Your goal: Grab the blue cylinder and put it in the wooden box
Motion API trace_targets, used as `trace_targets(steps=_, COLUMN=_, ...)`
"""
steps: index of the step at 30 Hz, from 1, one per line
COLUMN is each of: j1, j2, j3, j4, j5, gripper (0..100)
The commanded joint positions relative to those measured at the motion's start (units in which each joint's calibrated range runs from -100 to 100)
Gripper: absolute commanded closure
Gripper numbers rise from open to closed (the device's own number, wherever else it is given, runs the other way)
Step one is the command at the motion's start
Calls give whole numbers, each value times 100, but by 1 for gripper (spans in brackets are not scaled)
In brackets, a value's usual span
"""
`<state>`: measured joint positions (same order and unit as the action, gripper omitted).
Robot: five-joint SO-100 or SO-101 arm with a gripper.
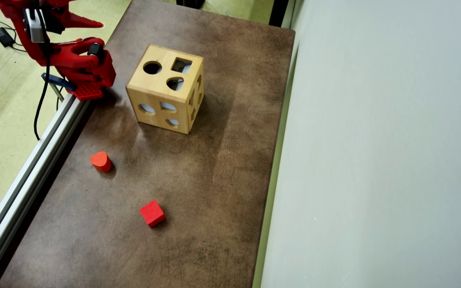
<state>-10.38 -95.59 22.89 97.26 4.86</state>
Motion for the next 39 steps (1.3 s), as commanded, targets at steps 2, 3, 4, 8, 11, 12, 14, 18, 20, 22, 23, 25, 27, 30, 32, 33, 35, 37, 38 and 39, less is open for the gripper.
trace_targets(steps=2, j1=303, j2=9, j3=19, j4=-55, j5=20, gripper=68)
trace_targets(steps=3, j1=474, j2=9, j3=19, j4=-55, j5=24, gripper=68)
trace_targets(steps=4, j1=630, j2=9, j3=19, j4=-55, j5=24, gripper=68)
trace_targets(steps=8, j1=838, j2=9, j3=-8, j4=-55, j5=29, gripper=68)
trace_targets(steps=11, j1=845, j2=9, j3=-17, j4=-55, j5=29, gripper=68)
trace_targets(steps=12, j1=845, j2=9, j3=-17, j4=-55, j5=29, gripper=69)
trace_targets(steps=14, j1=845, j2=9, j3=-26, j4=-55, j5=29, gripper=73)
trace_targets(steps=18, j1=845, j2=1, j3=-35, j4=-55, j5=29, gripper=88)
trace_targets(steps=20, j1=845, j2=1, j3=-35, j4=-55, j5=29, gripper=97)
trace_targets(steps=22, j1=845, j2=1, j3=-35, j4=-55, j5=29, gripper=100)
trace_targets(steps=23, j1=845, j2=1, j3=-35, j4=-55, j5=29, gripper=98)
trace_targets(steps=25, j1=845, j2=1, j3=-35, j4=-55, j5=29, gripper=97)
trace_targets(steps=27, j1=845, j2=1, j3=-26, j4=-55, j5=24, gripper=97)
trace_targets(steps=30, j1=845, j2=1, j3=19, j4=-55, j5=-5, gripper=97)
trace_targets(steps=32, j1=845, j2=1, j3=19, j4=-55, j5=0, gripper=97)
trace_targets(steps=33, j1=845, j2=1, j3=19, j4=-55, j5=24, gripper=97)
trace_targets(steps=35, j1=845, j2=1, j3=19, j4=-55, j5=24, gripper=97)
trace_targets(steps=37, j1=845, j2=1, j3=10, j4=-55, j5=20, gripper=97)
trace_targets(steps=38, j1=845, j2=1, j3=1, j4=-47, j5=24, gripper=97)
trace_targets(steps=39, j1=845, j2=1, j3=1, j4=-47, j5=24, gripper=97)
